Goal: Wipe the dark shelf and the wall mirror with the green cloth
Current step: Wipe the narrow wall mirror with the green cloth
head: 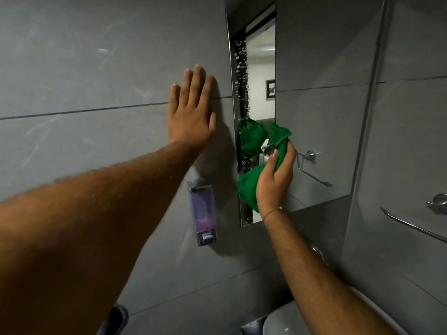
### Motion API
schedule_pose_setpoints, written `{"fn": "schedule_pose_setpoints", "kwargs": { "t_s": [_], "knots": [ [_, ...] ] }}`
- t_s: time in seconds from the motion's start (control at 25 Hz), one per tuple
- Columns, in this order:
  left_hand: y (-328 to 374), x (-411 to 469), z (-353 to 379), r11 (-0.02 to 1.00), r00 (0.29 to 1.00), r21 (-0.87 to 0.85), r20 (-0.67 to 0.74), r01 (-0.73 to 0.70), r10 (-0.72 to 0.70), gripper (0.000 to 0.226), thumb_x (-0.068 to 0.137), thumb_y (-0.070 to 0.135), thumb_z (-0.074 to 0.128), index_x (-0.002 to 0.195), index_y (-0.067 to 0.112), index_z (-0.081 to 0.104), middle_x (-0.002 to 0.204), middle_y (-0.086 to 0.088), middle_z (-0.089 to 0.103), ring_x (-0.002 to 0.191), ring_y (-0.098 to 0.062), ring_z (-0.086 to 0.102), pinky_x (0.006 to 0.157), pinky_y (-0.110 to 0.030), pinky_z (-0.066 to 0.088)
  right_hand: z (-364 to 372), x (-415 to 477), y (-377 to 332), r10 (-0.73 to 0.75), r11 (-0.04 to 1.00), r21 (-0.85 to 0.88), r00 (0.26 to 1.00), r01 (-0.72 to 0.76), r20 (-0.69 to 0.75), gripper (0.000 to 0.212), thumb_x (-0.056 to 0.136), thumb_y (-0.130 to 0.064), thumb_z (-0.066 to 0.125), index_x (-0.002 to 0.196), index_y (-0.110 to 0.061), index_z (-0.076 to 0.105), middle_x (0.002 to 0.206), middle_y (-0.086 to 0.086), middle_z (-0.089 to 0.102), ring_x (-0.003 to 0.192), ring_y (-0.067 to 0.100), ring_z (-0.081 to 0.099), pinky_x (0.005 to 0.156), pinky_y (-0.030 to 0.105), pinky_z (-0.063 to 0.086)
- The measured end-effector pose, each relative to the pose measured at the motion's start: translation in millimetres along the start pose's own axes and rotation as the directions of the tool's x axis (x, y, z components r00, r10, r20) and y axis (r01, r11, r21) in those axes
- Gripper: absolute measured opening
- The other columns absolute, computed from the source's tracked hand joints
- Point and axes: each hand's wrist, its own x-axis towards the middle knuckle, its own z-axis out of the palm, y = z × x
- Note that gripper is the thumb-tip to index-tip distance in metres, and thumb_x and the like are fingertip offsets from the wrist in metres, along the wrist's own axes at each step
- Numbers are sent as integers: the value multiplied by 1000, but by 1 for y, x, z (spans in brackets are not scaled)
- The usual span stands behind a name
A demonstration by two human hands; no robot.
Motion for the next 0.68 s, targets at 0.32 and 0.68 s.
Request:
{"fn": "schedule_pose_setpoints", "kwargs": {
  "t_s": [0.32,0.68],
  "knots": [
    [2,8,37,994,990,100,-135,-31,45,80,111,51,37,179,22,7,186,-14,4,171,-39,4,138,-60,6,7,-50,136,-179,709,-581,899,400,399,77,107,-57,36,163,-7,20,177,10,-3,165,29,-1,134,40,-1],
    [2,9,46,986,983,161,-170,-47,75,77,111,51,36,179,22,13,185,-16,11,170,-43,10,137,-63,8,-29,-118,228,-123,626,-688,917,367,378,75,108,-56,26,140,9,47,177,8,-4,164,32,3,132,52,12]
  ]
}}
